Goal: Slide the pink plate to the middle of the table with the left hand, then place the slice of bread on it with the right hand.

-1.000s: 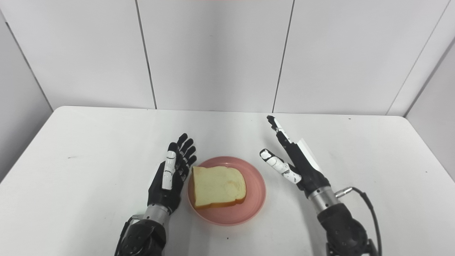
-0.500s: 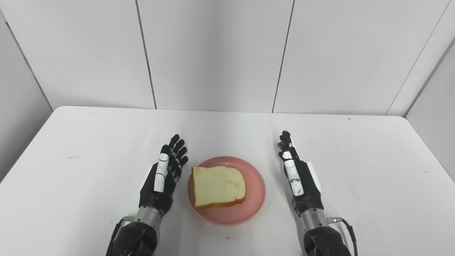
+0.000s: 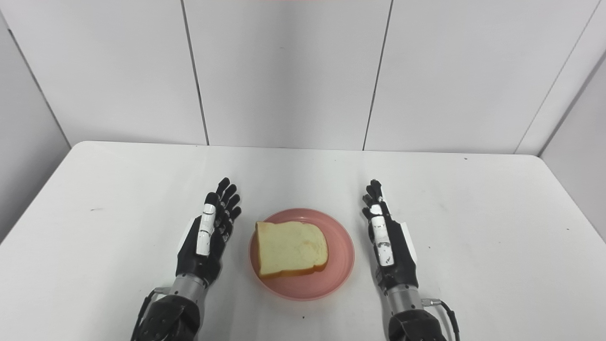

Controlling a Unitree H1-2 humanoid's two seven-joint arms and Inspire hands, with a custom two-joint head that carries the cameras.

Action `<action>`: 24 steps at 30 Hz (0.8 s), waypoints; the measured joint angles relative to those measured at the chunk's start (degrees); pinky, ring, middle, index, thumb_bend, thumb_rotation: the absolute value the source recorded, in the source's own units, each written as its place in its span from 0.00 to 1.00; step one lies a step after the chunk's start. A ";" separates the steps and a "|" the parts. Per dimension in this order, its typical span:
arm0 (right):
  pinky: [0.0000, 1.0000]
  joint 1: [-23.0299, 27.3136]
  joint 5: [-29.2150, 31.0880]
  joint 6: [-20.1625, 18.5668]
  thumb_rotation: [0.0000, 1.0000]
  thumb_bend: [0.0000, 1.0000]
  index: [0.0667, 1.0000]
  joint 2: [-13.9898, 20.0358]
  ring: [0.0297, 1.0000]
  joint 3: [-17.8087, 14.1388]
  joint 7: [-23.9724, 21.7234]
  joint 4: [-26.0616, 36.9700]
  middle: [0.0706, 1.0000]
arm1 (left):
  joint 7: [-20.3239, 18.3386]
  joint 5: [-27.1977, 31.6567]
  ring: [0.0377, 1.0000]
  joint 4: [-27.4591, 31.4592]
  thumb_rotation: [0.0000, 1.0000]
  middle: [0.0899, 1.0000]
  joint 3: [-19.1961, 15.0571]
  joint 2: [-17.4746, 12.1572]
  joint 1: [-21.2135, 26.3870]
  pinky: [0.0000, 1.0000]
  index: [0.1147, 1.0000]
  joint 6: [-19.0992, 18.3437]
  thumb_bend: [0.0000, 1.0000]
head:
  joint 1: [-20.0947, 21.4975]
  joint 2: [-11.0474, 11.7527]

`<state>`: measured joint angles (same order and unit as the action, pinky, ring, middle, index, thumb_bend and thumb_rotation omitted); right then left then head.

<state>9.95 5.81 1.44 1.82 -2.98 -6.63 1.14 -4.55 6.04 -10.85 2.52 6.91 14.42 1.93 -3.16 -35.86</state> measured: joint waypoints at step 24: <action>1.00 -0.15 -0.07 -0.56 0.94 0.56 1.00 1.26 1.00 1.06 0.61 0.00 1.00 | 1.63 -2.53 1.00 -0.14 0.97 1.00 0.75 0.18 -0.31 1.00 0.99 1.83 0.66 | -1.05 0.35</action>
<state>9.80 5.74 0.88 3.08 -1.92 -6.01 1.14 -2.92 3.51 -10.99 3.27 7.09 14.11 3.75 -4.22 -35.51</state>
